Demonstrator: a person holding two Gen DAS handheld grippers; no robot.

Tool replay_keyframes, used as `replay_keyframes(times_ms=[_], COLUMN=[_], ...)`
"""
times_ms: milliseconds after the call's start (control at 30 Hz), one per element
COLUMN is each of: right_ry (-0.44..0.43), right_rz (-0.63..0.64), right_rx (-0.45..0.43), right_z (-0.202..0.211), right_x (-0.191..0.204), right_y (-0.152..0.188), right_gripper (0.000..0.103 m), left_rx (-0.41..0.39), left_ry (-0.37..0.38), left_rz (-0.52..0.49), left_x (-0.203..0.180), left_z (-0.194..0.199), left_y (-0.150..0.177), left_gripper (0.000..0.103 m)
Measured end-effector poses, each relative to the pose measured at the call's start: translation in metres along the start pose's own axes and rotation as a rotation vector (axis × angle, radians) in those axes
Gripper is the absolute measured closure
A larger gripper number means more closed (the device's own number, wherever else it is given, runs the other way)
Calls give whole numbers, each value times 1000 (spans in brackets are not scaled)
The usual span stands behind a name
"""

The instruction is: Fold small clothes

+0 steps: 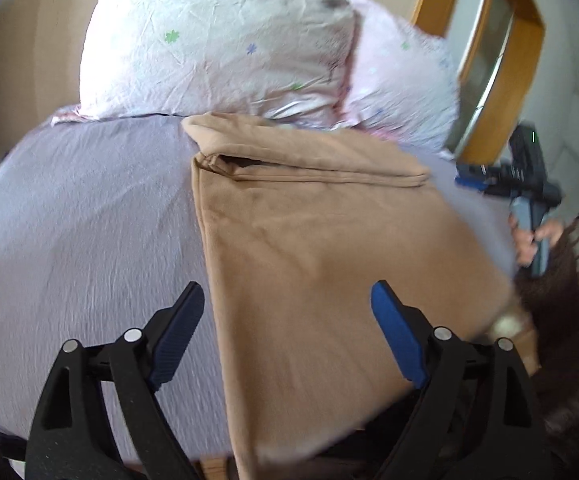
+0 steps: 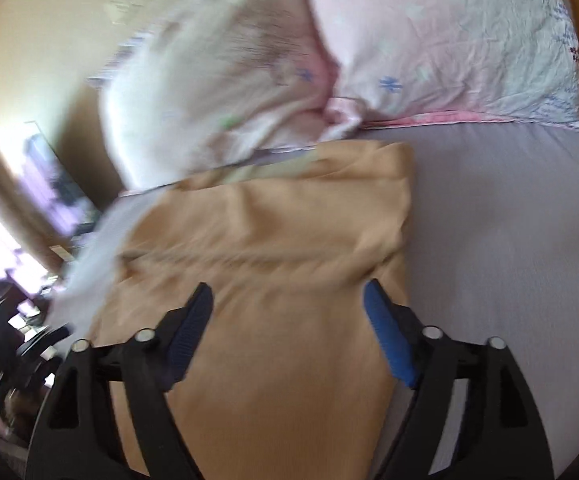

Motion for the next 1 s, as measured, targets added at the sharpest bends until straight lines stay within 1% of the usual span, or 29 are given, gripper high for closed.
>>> replay_keyframes(times_ms=[33,100,133,167,233,300,367,433,533,567,600,633,667,700,733,767,800,867,933,967,1000], right_ry=[-36,-118,-142,-170,-193,-152,-101,-93,-132,-145,-156,-178,-208,-238,-273,-302,-342,-378,-399,-409,-413], right_rz=[17,44,46,44,21,-49,-105,-146,-168,-175,-182,-190,-199,-208,-216,-212,-209,-185,-150,-124,-101], right_rx=[-10,-7,2,26,70,146,219,251,252,247,239,225,203,184,165,152,147,133,99,63,31], right_z=[15,48,58,74,87,87,72,54,23,19,13,8,4,0,-1,-1,0,10,23,34,43], right_x=[9,24,29,34,34,24,10,1,-3,-1,-2,-3,-2,-2,1,4,9,19,29,35,40], right_y=[15,56,72,100,133,170,195,205,207,208,207,203,200,197,194,193,192,189,178,165,153], right_gripper=[12,8,8,8,7,7,7,7,7,8,9,10,17,29,39,70,95,96,96,96,96], left_rx=[0,12,24,46,83,128,157,174,215,226,234,241,245,248,252,253,258,268,265,258,232], left_ry=[42,107,118,125,121,104,97,128,147,141,139,144,152,170,189,199,217,250,282,299,326], left_rz=[13,31,36,42,51,68,91,112,127,132,146,165,192,228,264,286,316,362,377,376,364], left_x=[1,4,6,9,13,17,22,20,16,15,15,16,17,18,20,21,22,24,22,19,13], left_z=[10,29,35,42,47,44,35,22,1,-6,-11,-15,-19,-24,-27,-30,-32,-29,-19,-13,-3], left_y=[6,24,34,47,68,88,98,103,108,109,109,109,108,107,107,107,107,108,106,102,92], left_gripper=[14,12,12,12,12,12,12,12,13,15,20,23,30,41,46,59,76,93,96,96,97])
Point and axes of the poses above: each gripper's, at about its wrist camera, not at the fingertips, and z roughly against the way its jaws point, x to its left, y to its underside, the point moved 8 cm from there along -z, roughly the way its jaws point, and after that the axes turned 8 degrees about z, right-handed, at the moved point
